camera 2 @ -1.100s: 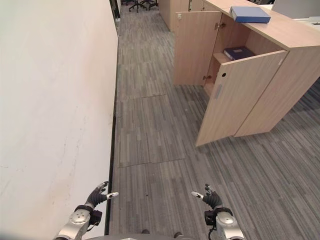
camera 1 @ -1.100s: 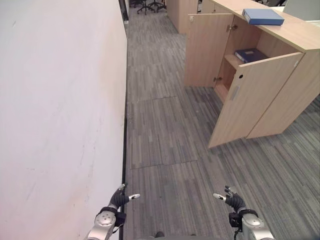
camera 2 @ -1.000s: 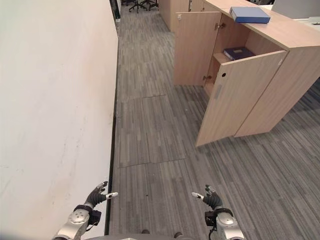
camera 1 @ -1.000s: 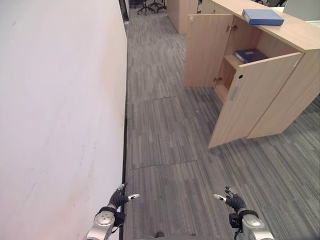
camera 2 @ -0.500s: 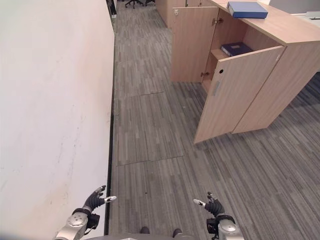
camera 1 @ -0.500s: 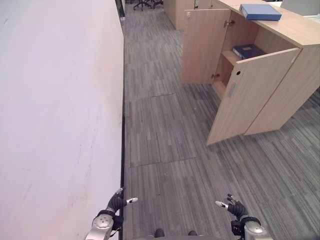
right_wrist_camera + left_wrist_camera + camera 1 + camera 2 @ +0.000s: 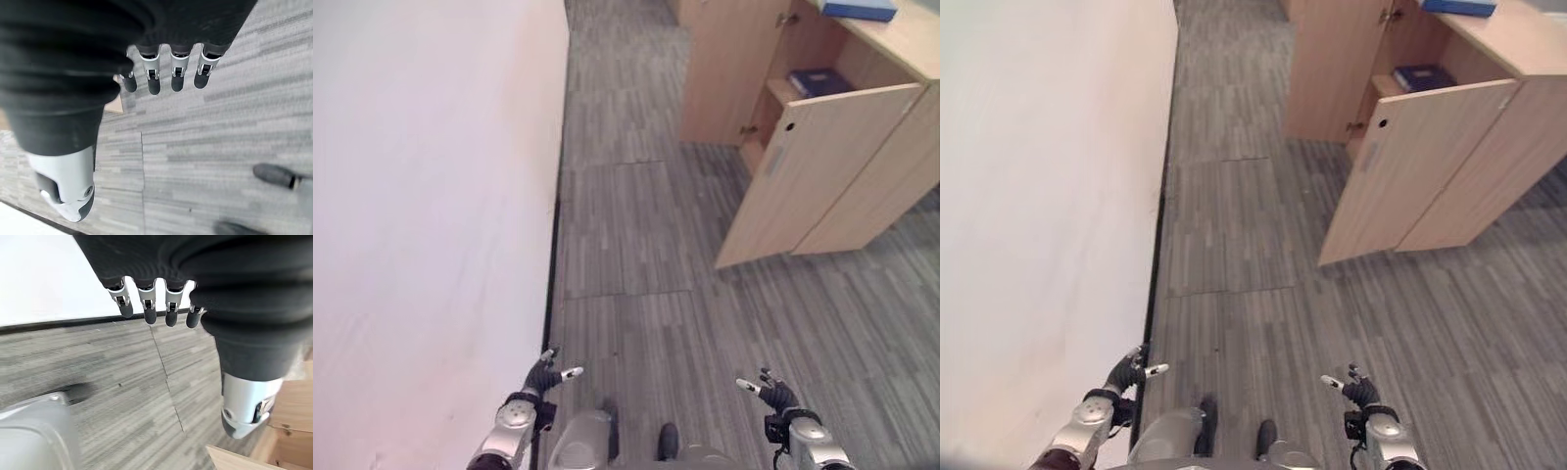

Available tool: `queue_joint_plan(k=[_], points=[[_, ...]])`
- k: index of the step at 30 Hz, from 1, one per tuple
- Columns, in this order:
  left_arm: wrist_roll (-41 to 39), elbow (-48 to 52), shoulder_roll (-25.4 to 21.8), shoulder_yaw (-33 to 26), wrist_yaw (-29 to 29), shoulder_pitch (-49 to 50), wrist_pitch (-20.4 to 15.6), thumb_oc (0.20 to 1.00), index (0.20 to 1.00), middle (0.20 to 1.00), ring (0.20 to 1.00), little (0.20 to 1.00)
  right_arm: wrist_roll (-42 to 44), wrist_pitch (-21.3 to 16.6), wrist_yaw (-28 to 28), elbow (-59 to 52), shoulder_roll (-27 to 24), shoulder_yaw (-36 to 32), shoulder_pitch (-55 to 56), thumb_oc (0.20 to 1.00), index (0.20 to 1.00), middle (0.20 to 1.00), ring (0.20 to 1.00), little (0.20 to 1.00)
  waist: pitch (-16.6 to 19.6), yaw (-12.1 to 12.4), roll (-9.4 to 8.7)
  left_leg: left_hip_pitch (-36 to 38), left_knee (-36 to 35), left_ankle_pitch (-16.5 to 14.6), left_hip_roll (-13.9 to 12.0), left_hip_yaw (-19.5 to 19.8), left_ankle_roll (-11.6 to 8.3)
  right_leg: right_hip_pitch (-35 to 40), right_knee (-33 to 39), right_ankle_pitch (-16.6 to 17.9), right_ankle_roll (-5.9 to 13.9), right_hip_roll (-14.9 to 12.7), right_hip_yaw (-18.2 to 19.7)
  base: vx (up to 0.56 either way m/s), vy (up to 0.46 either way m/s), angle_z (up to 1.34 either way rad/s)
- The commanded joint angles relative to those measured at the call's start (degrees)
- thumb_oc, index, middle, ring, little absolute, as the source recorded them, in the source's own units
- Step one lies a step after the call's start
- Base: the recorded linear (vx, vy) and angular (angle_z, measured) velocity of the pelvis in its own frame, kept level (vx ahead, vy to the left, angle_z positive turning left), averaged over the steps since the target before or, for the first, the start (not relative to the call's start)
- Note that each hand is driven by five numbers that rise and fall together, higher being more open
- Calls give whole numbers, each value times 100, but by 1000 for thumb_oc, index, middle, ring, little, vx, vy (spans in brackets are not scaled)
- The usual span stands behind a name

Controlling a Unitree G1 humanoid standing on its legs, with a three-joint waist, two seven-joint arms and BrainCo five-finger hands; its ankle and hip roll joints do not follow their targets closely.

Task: Put the empty folder in the office cabinet

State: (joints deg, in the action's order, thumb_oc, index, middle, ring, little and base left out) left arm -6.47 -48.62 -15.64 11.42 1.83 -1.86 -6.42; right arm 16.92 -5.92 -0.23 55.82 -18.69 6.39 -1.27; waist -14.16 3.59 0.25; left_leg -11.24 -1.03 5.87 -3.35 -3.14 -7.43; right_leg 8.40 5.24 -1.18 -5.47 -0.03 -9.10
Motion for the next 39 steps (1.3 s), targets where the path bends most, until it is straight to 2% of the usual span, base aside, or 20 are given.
queue_joint_plan(k=[1,2,3,9,12,14,17,19,20,21,22,23,26,27,28,30,33,36,37,39], points=[[-175,305,-156,-41,149,-118,-140,1000,1000,1000,1000,1000,233,-148,-122,-273,-214,61,23,1000,1000,1000,1000,1000,141,177,-53,-357,321,167,-328,4,100,481,-765,-1001,945,-346,341,218,38,-13],[-183,293,-166,-57,156,-117,-132,1000,1000,1000,1000,1000,259,-150,-124,-273,-203,61,7,1000,1000,1000,1000,1000,126,214,-49,-409,142,232,-407,24,75,555,-824,-1108,942,-322,425,570,154,-29],[-152,273,-193,-114,194,-61,-135,1000,1000,1000,1000,1000,237,-138,-119,-215,-194,64,26,1000,1000,1000,1000,1000,151,295,-16,-530,-121,446,-695,-15,-6,865,-861,-1344,960,-302,629,480,137,-37],[-151,196,-211,-227,209,38,-126,1000,1000,1000,1000,1000,249,-110,-100,-101,-122,47,58,1000,1000,1000,1000,1000,304,430,-26,-574,-170,571,-907,-276,-47,1291,-784,-1544,1053,-402,820,327,143,-32],[-92,115,-261,-226,243,6,-127,1000,1000,1000,1000,1000,266,-123,-87,-83,7,-1,150,1000,1000,1000,1000,1000,514,407,-136,-571,-60,899,-872,-437,-50,1348,-845,-1558,1160,-552,866,429,284,-50],[-61,146,-304,-238,225,23,-136,1000,1000,1000,1000,1000,262,-111,-59,-71,75,-39,192,1000,1000,1000,1000,1000,644,417,-251,-548,59,902,-742,-533,55,1251,-1024,-1311,1319,-701,912,360,266,-16],[-10,237,-444,-190,168,-41,-126,1000,1000,1000,1000,1000,279,-109,-32,-121,126,-86,140,1000,1000,1000,1000,1000,735,351,-491,-377,153,553,-328,-751,381,729,-2192,5,1737,-895,1057,331,276,12],[-15,279,-470,-169,156,-70,-124,1000,1000,1000,1000,1000,278,-107,-24,-134,123,-96,105,1000,1000,1000,1000,1000,711,346,-426,-327,161,464,-353,-770,446,467,-2612,289,1818,-836,1100,149,178,14],[-16,344,-542,-137,163,-159,-116,1000,1000,1000,1000,1000,238,-107,-46,-144,107,-72,-41,1000,1000,1000,1000,1000,567,245,-254,-80,95,267,-354,-823,622,-21,-3560,911,2020,-803,976,162,205,8],[-16,342,-539,-140,163,-165,-117,1000,1000,1000,1000,1000,238,-106,-46,-142,104,-71,-48,1000,1000,1000,1000,1000,559,246,-254,-79,94,268,-350,-828,625,-37,-3590,899,2022,-807,982,253,276,7],[-27,373,-590,-177,200,-202,-115,1000,1000,1000,1000,1000,187,-109,-65,-186,123,-55,-139,1000,1000,1000,1000,1000,456,162,-45,238,-104,160,-374,-787,737,-547,-4394,984,2045,-700,849,250,194,6],[-65,363,-587,-208,207,-223,-126,1000,1000,1000,1000,1000,190,-119,-73,-223,137,-59,-173,1000,1000,1000,1000,1000,397,91,-6,471,-206,65,-306,-748,771,-843,-4625,841,2015,-737,744,250,194,-11],[-108,347,-574,-239,231,-261,-143,1000,1000,1000,1000,1000,204,-138,-93,-226,141,-77,-189,1000,1000,1000,1000,1000,339,5,50,735,-296,-70,-195,-728,749,-1100,-4313,605,1956,-842,458,294,78,-13],[-141,353,-584,-289,253,-262,-157,1000,1000,1000,1000,1000,205,-160,-129,-267,128,-124,-181,1000,1000,1000,1000,1000,241,-86,67,1052,-359,-269,-188,-806,655,-1354,-3668,-25,1810,-1118,-120,505,26,1],[-174,362,-582,-316,250,-242,-147,1000,1000,1000,1000,1000,201,-163,-150,-272,111,-145,-187,1000,1000,1000,1000,1000,223,-84,99,1161,-392,-326,-245,-861,601,-1513,-3206,-108,1695,-1175,-418,404,-10,-15],[-226,375,-574,-345,249,-212,-137,1000,1000,1000,1000,1000,192,-163,-176,-273,104,-158,-170,1000,1000,1000,1000,1000,184,-135,82,1346,-397,-465,-248,-891,535,-1596,-2793,-104,1641,-1276,-736,279,-86,-11],[-229,380,-549,-461,283,-109,-118,1000,1000,1000,1000,1000,205,-116,-252,19,104,-257,-127,1000,1000,1000,1000,1000,181,-278,11,1953,-397,-900,-251,-1172,293,-1871,-1432,488,1681,-1574,-1683,528,-189,-11],[-161,415,-477,-419,204,-9,-146,1000,1000,1000,1000,1000,226,-118,-235,63,68,-299,12,1000,1000,1000,1000,1000,240,-370,31,2158,-309,-1061,-272,-1174,267,-1667,-1276,496,1619,-1490,-1574,262,-110,-38],[-231,460,-411,-427,199,46,-153,1000,1000,1000,1000,1000,286,-121,-235,108,13,-390,92,1000,1000,1000,1000,1000,281,-493,138,2217,56,-1200,-364,-1145,223,-1688,-1397,421,1479,-1396,-1333,341,-141,-15],[-275,509,-374,-404,182,71,-151,1000,1000,1000,1000,1000,355,-121,-238,121,-15,-435,127,1000,1000,1000,1000,1000,285,-552,209,2115,439,-1230,-473,-1168,171,-1621,-1318,350,1379,-1322,-1306,214,-119,13]])
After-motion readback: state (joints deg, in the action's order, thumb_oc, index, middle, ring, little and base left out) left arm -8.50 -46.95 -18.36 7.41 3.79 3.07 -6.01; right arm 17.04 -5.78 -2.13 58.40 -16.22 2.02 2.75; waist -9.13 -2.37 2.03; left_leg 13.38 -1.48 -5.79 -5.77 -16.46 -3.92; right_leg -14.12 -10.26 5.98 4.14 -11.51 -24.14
